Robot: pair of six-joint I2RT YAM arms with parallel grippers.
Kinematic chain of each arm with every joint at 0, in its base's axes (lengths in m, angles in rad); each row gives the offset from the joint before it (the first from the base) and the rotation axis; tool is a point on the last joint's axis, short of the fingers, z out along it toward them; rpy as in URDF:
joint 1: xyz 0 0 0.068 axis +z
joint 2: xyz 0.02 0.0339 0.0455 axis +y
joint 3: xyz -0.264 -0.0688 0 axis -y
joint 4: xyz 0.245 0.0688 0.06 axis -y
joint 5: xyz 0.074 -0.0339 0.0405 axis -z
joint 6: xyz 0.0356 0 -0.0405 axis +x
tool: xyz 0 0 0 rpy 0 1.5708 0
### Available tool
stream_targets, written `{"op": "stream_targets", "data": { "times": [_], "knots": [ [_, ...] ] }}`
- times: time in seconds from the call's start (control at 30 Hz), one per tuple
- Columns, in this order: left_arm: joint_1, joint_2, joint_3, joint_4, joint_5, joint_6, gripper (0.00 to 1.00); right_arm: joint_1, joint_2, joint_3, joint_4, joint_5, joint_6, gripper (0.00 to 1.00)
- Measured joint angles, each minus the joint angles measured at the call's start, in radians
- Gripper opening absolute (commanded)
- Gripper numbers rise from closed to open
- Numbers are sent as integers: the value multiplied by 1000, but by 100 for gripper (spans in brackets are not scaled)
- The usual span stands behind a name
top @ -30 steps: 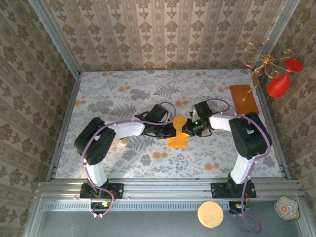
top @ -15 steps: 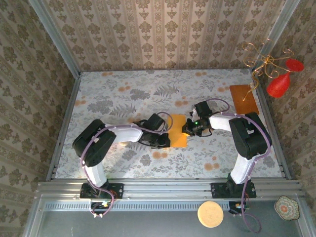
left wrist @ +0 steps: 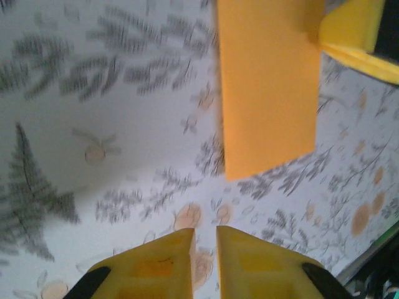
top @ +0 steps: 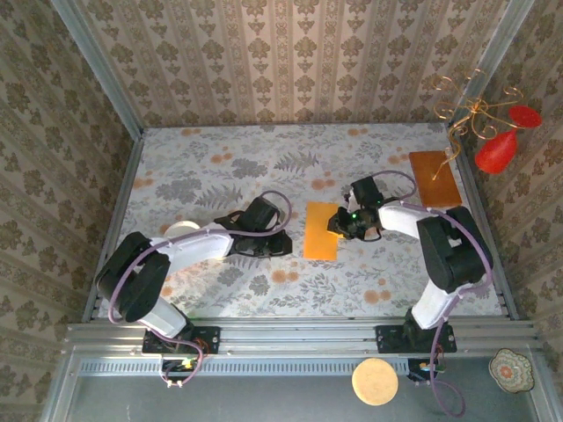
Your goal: Fold a paper plane with a square sheet of paper (pick it up from the middle)
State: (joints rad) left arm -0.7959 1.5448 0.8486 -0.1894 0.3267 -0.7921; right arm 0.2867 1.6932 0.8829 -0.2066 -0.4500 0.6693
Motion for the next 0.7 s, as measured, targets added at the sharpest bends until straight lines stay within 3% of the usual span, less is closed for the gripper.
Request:
{"op": "stream_targets", "data": {
  "times": [0.13, 0.27, 0.7],
  "knots": [
    [6, 50, 82, 34, -1, -1, 35, -8, -129, -10, 15, 23, 23, 37],
    [11, 148, 191, 64, 13, 0, 39, -28, -233, -101, 62, 33, 56, 41],
    [49, 497, 499, 26, 69, 3, 35, -61, -234, -256, 105, 17, 95, 42]
  ]
}}
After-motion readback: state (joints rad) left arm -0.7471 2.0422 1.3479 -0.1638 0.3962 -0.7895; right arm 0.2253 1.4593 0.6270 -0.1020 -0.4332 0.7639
